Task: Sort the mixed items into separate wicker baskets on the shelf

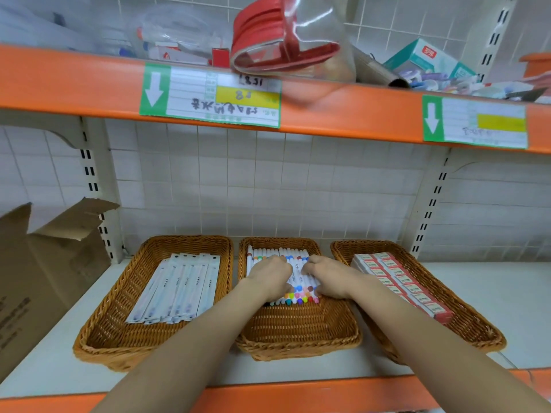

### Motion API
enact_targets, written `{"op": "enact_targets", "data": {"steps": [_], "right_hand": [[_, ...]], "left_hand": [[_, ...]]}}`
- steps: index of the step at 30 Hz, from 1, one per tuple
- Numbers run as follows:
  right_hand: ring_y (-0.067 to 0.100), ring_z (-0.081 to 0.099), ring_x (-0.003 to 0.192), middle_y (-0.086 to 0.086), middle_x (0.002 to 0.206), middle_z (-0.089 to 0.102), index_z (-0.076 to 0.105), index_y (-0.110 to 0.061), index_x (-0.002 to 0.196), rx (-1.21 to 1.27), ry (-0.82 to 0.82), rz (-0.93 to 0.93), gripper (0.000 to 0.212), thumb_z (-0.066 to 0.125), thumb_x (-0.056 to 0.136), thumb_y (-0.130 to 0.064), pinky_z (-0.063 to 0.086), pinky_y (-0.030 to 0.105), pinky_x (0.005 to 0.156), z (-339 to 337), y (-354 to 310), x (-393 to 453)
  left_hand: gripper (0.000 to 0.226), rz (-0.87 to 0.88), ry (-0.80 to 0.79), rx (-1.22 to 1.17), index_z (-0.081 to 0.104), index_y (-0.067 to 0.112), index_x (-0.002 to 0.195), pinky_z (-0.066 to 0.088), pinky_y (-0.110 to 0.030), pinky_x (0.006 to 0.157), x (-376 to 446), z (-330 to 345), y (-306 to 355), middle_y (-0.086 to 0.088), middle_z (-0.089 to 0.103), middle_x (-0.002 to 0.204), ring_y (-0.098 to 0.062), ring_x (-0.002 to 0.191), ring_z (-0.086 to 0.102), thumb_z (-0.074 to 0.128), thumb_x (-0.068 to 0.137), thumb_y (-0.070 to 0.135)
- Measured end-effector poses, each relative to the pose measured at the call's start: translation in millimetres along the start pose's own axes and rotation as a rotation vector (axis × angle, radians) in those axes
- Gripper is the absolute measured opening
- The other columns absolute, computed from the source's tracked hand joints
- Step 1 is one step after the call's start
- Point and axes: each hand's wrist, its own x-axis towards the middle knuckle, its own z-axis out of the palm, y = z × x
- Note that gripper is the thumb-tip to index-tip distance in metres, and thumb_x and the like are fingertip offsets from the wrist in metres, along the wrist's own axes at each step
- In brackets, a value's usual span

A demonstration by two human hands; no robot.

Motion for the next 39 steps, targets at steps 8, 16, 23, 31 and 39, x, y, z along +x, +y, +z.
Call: {"op": "enact_targets", "data": {"steps": [8, 16, 23, 31, 39], "right_hand": [[0.023, 0.04, 0.13, 0.006, 0.144, 0.04, 0.04, -0.017, 0.144, -0.01, 0.001, -0.093, 0.06, 0.063, 0.091, -0.034, 0.039, 0.037, 0.106, -2.0, 9.4, 7.5], [0.02, 0.022, 0.144, 0.002, 0.158, 0.024, 0.026, -0.02, 0.151, -0.029, 0.015, -0.222, 0.064, 0.053, 0.096, -0.039, 0.024, 0.037, 0.116, 9.0, -0.1, 19.1], [0.019, 0.021, 0.144, 0.003, 0.158, 0.024, 0.028, -0.019, 0.151, 0.001, 0.033, -0.231, 0.065, 0.055, 0.095, -0.039, 0.022, 0.036, 0.117, 8.7, 2.3, 18.6], [0.021, 0.027, 0.141, 0.005, 0.154, 0.029, 0.03, -0.016, 0.15, -0.044, 0.01, -0.245, 0.065, 0.059, 0.093, -0.028, 0.027, 0.034, 0.114, 4.7, 14.7, 11.8], [0.022, 0.029, 0.138, 0.006, 0.149, 0.032, 0.031, -0.014, 0.148, -0.044, 0.068, -0.254, 0.072, 0.067, 0.088, -0.029, 0.034, 0.034, 0.108, 10.3, 17.5, 3.3]], "left_hand": [[0.052, -0.046, -0.067, 0.024, 0.054, 0.011, 0.128, 0.046, -0.034, 0.096, -6.5, -4.7, -14.1, -0.006, 0.052, 0.129, -0.02, 0.117, 0.049, 0.061, 0.089, 0.044], [0.053, -0.137, -0.112, 0.133, 0.056, 0.009, 0.126, 0.04, -0.038, 0.104, -20.2, -8.3, -26.9, -0.008, 0.048, 0.135, -0.024, 0.127, 0.042, 0.068, 0.084, 0.04], [0.06, -0.149, -0.086, 0.125, 0.051, 0.007, 0.135, 0.037, -0.037, 0.108, -29.4, -11.7, -32.6, -0.008, 0.043, 0.143, -0.022, 0.133, 0.037, 0.068, 0.086, 0.037], [0.054, -0.172, -0.089, 0.167, 0.051, 0.007, 0.133, 0.041, -0.037, 0.105, -34.7, -13.4, -34.7, -0.008, 0.046, 0.141, -0.023, 0.129, 0.042, 0.066, 0.088, 0.033], [0.062, -0.18, -0.072, 0.201, 0.047, 0.012, 0.138, 0.037, -0.034, 0.108, -34.5, -7.0, -12.6, -0.005, 0.043, 0.142, -0.021, 0.132, 0.036, 0.07, 0.084, 0.031]]}}
